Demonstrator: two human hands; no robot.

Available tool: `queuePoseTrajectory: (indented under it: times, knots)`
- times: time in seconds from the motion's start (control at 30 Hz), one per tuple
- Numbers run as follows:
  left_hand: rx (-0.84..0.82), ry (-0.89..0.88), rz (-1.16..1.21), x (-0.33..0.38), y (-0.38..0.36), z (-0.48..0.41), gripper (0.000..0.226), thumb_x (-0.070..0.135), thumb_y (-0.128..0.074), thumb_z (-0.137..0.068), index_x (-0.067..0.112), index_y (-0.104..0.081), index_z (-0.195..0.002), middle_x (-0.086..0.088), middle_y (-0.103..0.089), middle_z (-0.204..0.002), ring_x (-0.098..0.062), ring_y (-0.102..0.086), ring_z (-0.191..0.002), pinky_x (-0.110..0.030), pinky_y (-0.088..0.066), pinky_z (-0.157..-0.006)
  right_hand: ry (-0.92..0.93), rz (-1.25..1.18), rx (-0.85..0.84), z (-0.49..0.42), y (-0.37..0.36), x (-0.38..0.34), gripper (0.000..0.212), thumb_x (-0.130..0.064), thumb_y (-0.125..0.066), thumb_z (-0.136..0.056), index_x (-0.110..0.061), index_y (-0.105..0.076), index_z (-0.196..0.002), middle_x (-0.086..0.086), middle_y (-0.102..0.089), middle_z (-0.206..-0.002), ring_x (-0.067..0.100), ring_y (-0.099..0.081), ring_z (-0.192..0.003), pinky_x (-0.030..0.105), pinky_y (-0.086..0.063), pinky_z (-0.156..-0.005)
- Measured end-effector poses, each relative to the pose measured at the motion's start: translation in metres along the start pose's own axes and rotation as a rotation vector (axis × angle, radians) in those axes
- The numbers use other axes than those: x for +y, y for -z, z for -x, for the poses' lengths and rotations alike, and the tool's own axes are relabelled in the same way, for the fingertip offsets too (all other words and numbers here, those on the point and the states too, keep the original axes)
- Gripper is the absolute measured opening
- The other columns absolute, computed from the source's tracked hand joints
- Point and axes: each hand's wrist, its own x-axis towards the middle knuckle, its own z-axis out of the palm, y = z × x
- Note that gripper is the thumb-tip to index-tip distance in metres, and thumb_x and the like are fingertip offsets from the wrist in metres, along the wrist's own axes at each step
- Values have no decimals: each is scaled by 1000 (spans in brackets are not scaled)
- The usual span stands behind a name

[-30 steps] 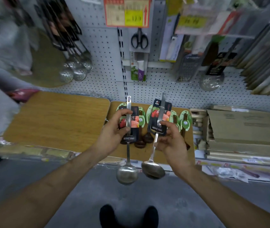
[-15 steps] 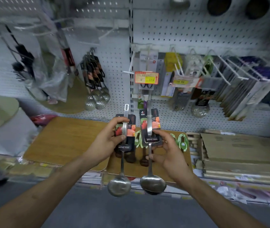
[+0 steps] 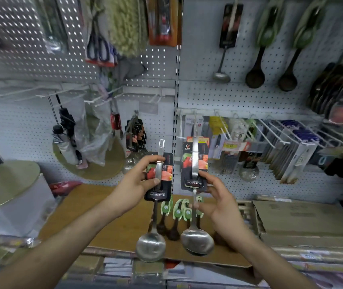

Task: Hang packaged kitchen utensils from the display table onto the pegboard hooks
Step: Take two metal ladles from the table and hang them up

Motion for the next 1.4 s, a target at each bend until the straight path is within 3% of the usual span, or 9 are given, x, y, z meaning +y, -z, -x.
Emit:
queuePoseTrajectory:
  times: [0.13,0.23,0.4,0.6,0.8,0.97,1.2,1.27,1.4]
  knots:
    - [-5,-95,-28,42,9,-24,61,0,-66,-102,47,-60,-141,24,-65,-128,-6,-69,-102,-23,-58,-88,113,40,19,-12,18,-44,87,4,-80,-91,-62,-55,-142,-39,-51,-142,-18,-49,-129,22,-61,-93]
    - [-14,-142,-68,73,8,-47,61,6,-68,-102,50,-57,-142,23,-65,-131,-26,-70,-103,-49,-62,-92,181,79,58,-25,38,-76,87,-1,-83,-91,-64,-53,-143,-36,-48,-149,-14,-45,-137,15,-52,-102]
    - [-22,-247,-22,127,-1,-87,61,1,-66,-102,45,-57,-144,20,-72,-124,-15,-76,-105,-23,-61,-83,282,77,83,-53,83,-124,88,5,-79,-91,-60,-54,-145,-29,-51,-152,10,-54,-142,44,-52,-115]
    - [12,-339,-24,191,-27,-132,63,-6,-66,-100,43,-61,-141,21,-70,-126,-13,-75,-102,-24,-61,-84,407,127,141,-86,144,-153,90,6,-79,-91,-62,-54,-144,-39,-52,-142,-17,-48,-134,1,-45,-96]
    - [43,-369,-15,232,-60,-171,64,-3,-69,-99,47,-62,-139,14,-69,-130,-21,-73,-112,-43,-61,-100,437,211,170,-112,209,-156,89,-2,-81,-92,-63,-48,-148,-38,-46,-153,-14,-48,-137,-3,-40,-95]
    - [56,-398,-33,252,-90,-194,65,-2,-69,-99,50,-62,-137,28,-65,-134,-17,-72,-116,-30,-61,-97,442,233,188,-128,255,-155,89,-4,-82,-92,-65,-47,-147,-37,-44,-153,-22,-38,-137,-4,-39,-94]
    - [109,-413,-66,281,-109,-221,65,1,-70,-99,52,-61,-139,18,-58,-147,-13,-69,-123,-44,-56,-109,456,199,144,-153,287,-152,91,1,-81,-91,-63,-49,-147,-38,-47,-146,-3,-52,-137,30,-49,-110]
    - [124,-436,-86,292,-106,-228,65,1,-70,-99,53,-61,-138,16,-57,-150,-13,-70,-122,-44,-57,-108,481,213,121,-161,289,-155,90,-1,-81,-92,-62,-48,-148,-33,-47,-149,7,-54,-140,20,-46,-107]
    - [144,-449,-117,308,-95,-243,66,0,-69,-100,54,-61,-135,15,-56,-150,-11,-70,-119,-36,-60,-101,515,208,150,-174,286,-159,92,0,-83,-89,-65,-50,-145,-34,-51,-144,-12,-49,-133,0,-43,-96]
